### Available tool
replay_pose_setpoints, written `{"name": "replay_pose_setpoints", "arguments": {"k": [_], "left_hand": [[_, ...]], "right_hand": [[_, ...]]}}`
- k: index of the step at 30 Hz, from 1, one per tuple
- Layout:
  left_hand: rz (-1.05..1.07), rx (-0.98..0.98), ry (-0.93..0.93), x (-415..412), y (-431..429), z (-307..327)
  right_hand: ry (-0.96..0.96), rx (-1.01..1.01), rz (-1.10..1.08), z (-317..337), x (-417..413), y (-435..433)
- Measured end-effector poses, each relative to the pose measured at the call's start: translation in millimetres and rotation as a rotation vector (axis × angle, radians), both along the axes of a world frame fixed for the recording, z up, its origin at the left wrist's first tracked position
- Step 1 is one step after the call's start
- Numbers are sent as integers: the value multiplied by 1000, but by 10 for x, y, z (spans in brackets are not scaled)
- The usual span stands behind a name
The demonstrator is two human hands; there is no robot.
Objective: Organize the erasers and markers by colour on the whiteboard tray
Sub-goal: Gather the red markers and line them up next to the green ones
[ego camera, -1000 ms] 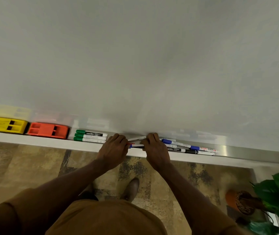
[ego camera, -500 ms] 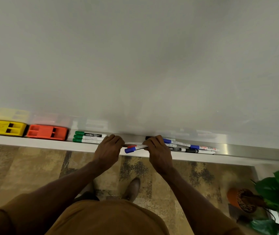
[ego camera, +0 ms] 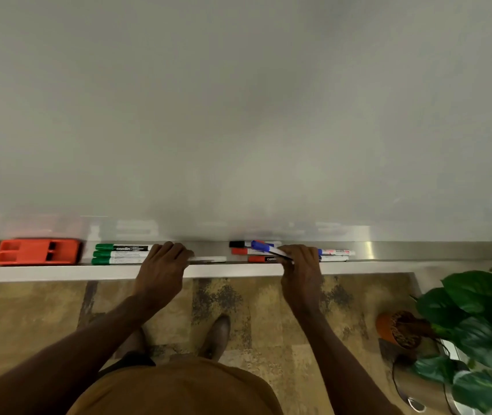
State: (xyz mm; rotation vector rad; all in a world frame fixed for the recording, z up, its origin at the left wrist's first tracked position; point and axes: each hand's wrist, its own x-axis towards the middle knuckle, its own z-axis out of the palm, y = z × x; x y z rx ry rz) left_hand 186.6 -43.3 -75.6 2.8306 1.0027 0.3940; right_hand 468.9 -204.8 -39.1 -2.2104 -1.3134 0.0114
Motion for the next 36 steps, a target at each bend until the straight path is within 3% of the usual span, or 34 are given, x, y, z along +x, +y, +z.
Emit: {"name": "replay_pose_setpoints", "arguments": {"k": [6, 13, 19, 26, 33, 36], "left_hand": [[-37, -18, 32, 10, 63, 3], [-48, 12, 47, 33, 63, 42], [-72, 53, 44, 256, -155, 304], [-231, 49, 64, 1336, -420, 690], [-453, 306, 214, 2141, -554, 590], [-501, 328, 277, 2322, -583, 548]], "right_hand": [[-214, -150, -159, 23, 827, -312], [-357, -240, -117, 55, 1193, -375], [-288, -230, -118, 46, 1164, -371], [-229, -89, -176, 126, 978, -518], [-146, 14, -317, 211, 668, -740], [-108, 9, -314, 158, 521, -835]]}}
